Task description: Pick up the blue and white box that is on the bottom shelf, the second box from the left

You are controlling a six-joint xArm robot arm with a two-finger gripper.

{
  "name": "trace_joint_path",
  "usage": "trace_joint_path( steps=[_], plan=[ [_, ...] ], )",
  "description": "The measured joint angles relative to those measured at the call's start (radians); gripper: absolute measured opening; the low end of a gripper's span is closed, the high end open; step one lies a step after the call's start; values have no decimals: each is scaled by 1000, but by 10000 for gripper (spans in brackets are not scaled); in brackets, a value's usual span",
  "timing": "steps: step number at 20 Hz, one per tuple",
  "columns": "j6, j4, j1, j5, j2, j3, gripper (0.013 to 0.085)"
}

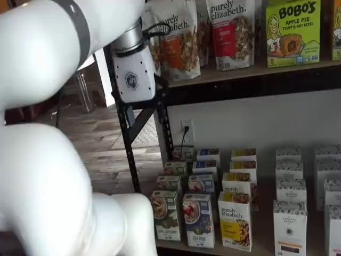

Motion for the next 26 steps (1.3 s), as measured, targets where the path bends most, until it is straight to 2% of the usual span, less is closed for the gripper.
trace_joint_path(
  steps=[7, 9, 16, 20, 26],
  plan=[
    [-15, 2, -16, -151, 37, 106, 850],
    [-12, -7, -14, -192, 50, 133, 850],
    [-19, 6, -19, -325, 104, 214, 850],
    [-14, 2, -14, -428, 148, 265, 850],
    [-16, 9, -13, -523, 216, 297, 850]
  ],
)
